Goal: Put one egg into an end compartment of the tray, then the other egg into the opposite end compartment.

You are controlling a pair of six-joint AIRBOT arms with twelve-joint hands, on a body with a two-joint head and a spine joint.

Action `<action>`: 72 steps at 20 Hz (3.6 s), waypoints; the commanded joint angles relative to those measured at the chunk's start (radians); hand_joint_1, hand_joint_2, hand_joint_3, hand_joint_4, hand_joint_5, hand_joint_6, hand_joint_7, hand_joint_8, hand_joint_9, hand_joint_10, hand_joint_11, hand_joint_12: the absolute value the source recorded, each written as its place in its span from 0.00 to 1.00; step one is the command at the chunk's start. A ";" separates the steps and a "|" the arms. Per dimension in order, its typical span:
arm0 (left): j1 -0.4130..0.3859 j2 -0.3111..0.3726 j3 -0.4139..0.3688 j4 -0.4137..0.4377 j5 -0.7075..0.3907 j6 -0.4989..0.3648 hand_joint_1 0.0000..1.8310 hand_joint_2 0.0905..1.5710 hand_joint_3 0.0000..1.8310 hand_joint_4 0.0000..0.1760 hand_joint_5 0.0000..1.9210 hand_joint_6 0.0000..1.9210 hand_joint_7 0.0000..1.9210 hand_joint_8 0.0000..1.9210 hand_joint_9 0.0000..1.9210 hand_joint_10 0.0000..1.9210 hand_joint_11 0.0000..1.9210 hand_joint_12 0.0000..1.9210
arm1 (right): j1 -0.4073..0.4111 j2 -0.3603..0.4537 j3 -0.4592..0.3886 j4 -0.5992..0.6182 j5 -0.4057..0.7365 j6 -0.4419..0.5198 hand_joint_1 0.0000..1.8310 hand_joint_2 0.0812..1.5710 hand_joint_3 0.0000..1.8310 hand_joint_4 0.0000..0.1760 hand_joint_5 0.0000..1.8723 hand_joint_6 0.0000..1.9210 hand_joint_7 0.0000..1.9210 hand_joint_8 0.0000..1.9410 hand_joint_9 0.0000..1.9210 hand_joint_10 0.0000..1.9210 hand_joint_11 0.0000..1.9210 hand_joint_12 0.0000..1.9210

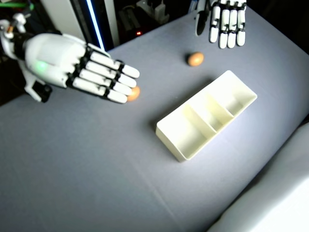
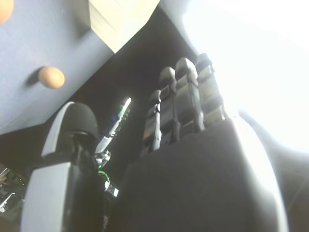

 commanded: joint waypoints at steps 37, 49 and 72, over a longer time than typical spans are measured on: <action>-0.114 -0.051 0.065 0.021 -0.019 -0.047 0.66 0.77 0.00 0.00 0.40 0.59 0.43 0.78 0.46 0.83 0.47 0.93 | -0.009 -0.015 0.024 0.048 0.151 0.035 0.23 0.82 0.00 0.00 0.00 0.00 0.00 0.00 0.00 0.00 0.00 0.00; -0.400 -0.279 0.364 -0.195 0.335 0.006 0.65 0.77 0.01 0.00 0.35 0.68 0.43 0.75 0.43 0.80 0.41 0.98 | -0.009 -0.034 0.029 0.064 0.158 0.049 0.19 0.82 0.00 0.00 0.00 0.00 0.00 0.00 0.00 0.00 0.00 0.00; -0.091 -0.066 0.091 -0.171 -0.224 -0.073 0.35 0.89 0.00 0.29 0.08 0.02 0.00 0.00 0.00 0.00 0.00 0.00 | 0.039 -0.148 0.107 -0.080 -0.070 0.214 0.35 0.75 0.00 0.00 0.00 0.00 0.01 0.00 0.00 0.08 0.00 0.27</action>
